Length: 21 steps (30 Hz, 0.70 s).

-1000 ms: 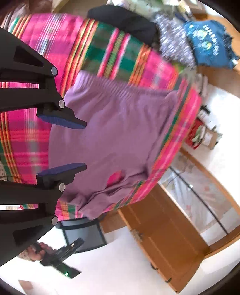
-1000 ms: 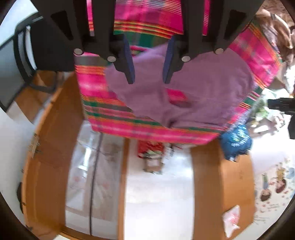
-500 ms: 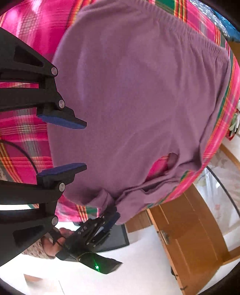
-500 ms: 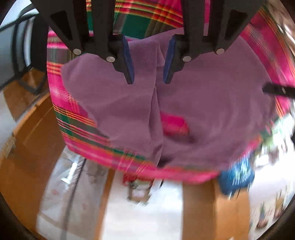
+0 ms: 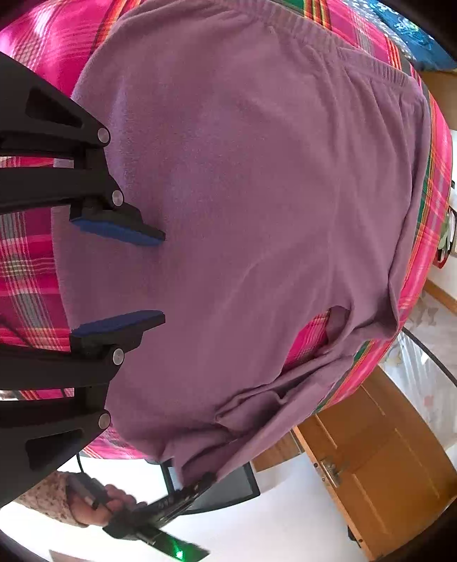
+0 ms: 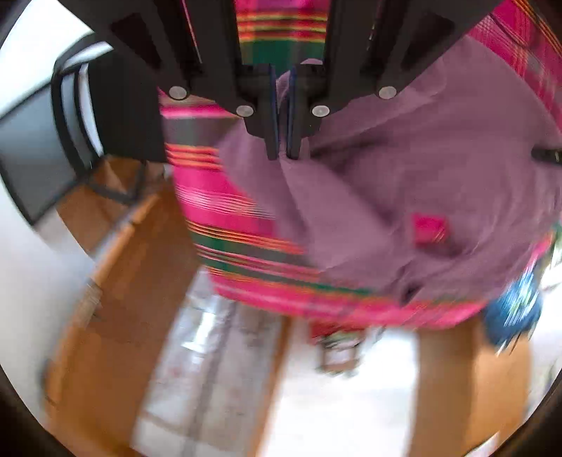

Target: Fold clothes

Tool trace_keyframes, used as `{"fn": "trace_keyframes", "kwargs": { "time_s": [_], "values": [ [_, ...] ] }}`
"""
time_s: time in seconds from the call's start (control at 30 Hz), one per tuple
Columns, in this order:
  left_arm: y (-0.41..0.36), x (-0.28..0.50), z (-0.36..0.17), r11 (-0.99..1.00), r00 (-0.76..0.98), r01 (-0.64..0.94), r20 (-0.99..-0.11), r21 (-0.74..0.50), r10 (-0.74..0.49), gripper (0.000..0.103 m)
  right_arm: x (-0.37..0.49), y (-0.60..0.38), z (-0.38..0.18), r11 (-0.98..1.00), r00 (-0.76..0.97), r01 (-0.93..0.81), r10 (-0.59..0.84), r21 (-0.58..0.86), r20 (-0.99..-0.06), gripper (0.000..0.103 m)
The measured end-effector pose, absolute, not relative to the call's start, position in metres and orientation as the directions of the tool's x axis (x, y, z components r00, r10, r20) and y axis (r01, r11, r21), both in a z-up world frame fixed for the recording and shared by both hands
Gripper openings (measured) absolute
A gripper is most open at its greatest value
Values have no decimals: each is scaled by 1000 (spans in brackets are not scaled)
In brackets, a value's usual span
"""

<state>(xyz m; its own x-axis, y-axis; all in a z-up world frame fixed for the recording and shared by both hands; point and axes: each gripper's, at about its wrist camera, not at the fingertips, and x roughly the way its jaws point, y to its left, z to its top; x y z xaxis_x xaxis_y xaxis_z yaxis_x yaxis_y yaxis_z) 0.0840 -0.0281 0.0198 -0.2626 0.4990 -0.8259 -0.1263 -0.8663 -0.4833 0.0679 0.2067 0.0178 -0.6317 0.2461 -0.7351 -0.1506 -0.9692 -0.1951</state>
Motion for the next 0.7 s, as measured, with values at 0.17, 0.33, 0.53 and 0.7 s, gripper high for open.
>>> {"fn": "trace_keyframes", "kwargs": {
  "time_s": [0.17, 0.33, 0.53, 0.7],
  "values": [
    [-30, 82, 19, -859, -265, -113, -818, -499, 510, 40, 108, 263, 26, -926, -615, -353, 337, -132, -713, 5],
    [-24, 81, 20, -873, -267, -114, -832, -475, 487, 40, 131, 303, 3, -894, -545, -442, 337, -79, -768, 5],
    [-34, 80, 23, -875, -275, -83, -833, -476, 479, 40, 126, 285, -3, -911, -554, -366, 378, -190, -742, 6],
    [-56, 78, 22, -886, -302, -17, -842, -463, 446, 40, 112, 279, -14, -921, -548, -291, 381, -258, -745, 11]
  ]
}}
